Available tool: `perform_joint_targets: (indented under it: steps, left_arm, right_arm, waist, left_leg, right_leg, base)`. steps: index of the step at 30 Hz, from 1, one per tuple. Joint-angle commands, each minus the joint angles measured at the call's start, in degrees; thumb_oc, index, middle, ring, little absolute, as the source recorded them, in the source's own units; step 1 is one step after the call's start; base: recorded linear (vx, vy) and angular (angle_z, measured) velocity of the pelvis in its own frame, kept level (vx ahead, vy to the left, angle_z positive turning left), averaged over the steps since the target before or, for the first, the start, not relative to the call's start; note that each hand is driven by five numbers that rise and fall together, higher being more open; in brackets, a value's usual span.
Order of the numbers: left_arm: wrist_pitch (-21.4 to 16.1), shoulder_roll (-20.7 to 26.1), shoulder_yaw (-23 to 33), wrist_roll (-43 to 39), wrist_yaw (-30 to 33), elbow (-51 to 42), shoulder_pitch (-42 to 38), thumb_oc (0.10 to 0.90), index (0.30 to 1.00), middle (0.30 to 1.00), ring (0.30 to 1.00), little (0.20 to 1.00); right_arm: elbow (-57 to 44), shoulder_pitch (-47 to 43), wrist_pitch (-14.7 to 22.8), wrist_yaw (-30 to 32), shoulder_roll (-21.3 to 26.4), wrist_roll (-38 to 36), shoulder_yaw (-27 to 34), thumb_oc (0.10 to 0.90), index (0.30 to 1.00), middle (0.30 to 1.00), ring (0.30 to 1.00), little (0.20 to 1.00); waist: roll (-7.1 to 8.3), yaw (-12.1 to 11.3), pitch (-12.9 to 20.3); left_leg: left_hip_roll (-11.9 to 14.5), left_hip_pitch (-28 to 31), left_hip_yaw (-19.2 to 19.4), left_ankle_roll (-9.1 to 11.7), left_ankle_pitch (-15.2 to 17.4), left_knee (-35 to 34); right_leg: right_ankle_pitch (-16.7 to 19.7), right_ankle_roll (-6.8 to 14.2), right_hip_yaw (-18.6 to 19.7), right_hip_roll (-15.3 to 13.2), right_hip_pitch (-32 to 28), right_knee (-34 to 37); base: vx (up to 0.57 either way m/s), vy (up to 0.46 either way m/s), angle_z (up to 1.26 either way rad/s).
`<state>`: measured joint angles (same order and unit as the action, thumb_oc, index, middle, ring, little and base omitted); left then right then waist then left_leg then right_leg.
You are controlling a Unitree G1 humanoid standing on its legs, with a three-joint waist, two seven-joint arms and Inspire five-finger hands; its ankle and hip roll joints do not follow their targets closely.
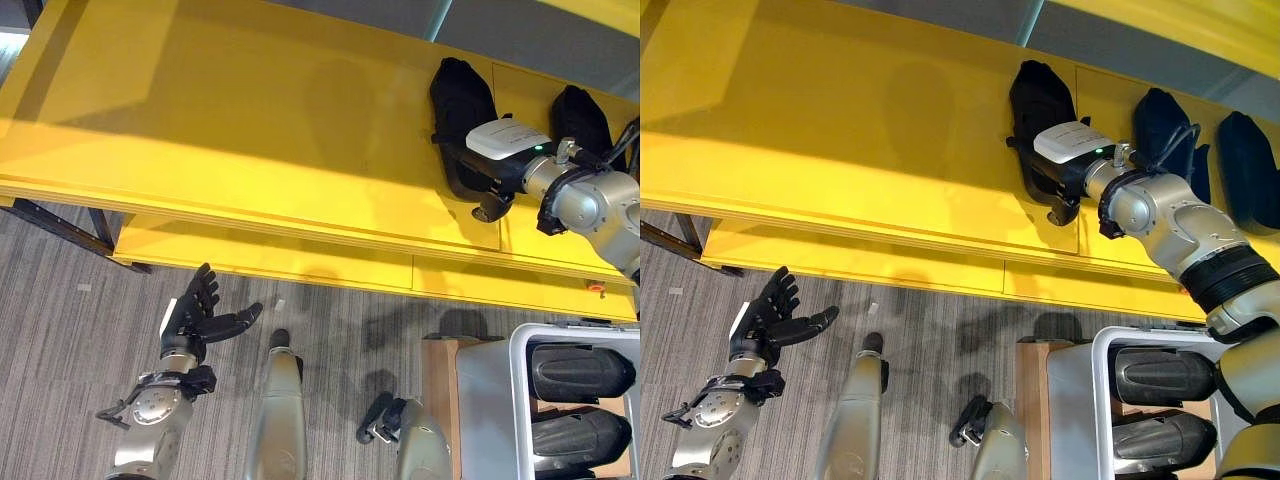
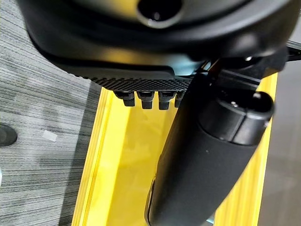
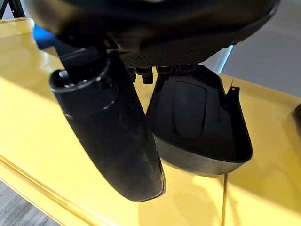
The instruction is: Move parts from the plastic box to the shelf.
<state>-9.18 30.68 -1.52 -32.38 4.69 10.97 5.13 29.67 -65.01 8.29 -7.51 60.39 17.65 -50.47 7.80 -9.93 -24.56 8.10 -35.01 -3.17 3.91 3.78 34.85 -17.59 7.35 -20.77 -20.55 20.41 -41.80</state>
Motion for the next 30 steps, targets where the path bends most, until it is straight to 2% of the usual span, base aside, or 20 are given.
perform_joint_targets:
  steps: [1,8,30]
  left_arm:
    - [-6.0,1.9,2.8,1.1,0.6,-3.3,-1.3,0.9,1.0,1.0,1.0,1.0]
    - [-5.9,1.7,2.5,1.1,0.5,-3.3,-1.4,0.9,1.0,1.0,1.0,1.0]
    - [-6.0,2.6,2.7,0.4,1.0,-3.0,-2.1,0.9,1.0,1.0,1.0,1.0]
  right_arm:
    - [3.2,-2.7,-1.6,3.6,-0.6,-2.7,6.5,0.9,1.0,1.0,1.0,1.0]
    - [4.5,-1.9,-1.9,3.1,-4.1,-2.7,6.3,0.9,1.0,1.0,1.0,1.0]
    - [2.1,-8.6,-1.7,3.8,-6.9,-4.9,4.1,0.9,1.0,1.0,1.0,1.0]
  waist:
    - [-0.27,-1.0,3.4]
    - [-0.62,-1.3,3.0]
    - [-0.1,-2.6,3.2]
  left_leg:
    - [4.2,3.0,-3.7,3.1,9.5,5.8]
    - [3.9,2.7,-3.8,2.8,9.5,6.0]
    - [3.5,2.1,-4.0,2.4,9.9,6.4]
  right_leg:
    - [7.5,1.9,2.7,0.2,1.3,2.1]
    - [7.5,1.9,2.7,0.1,1.5,2.0]
    - [7.8,2.4,1.7,0.0,0.6,2.3]
  base:
    - [0.0,0.0,0.0]
    - [0.0,0.0,0.0]
    - [0.0,-0.001,0.0]
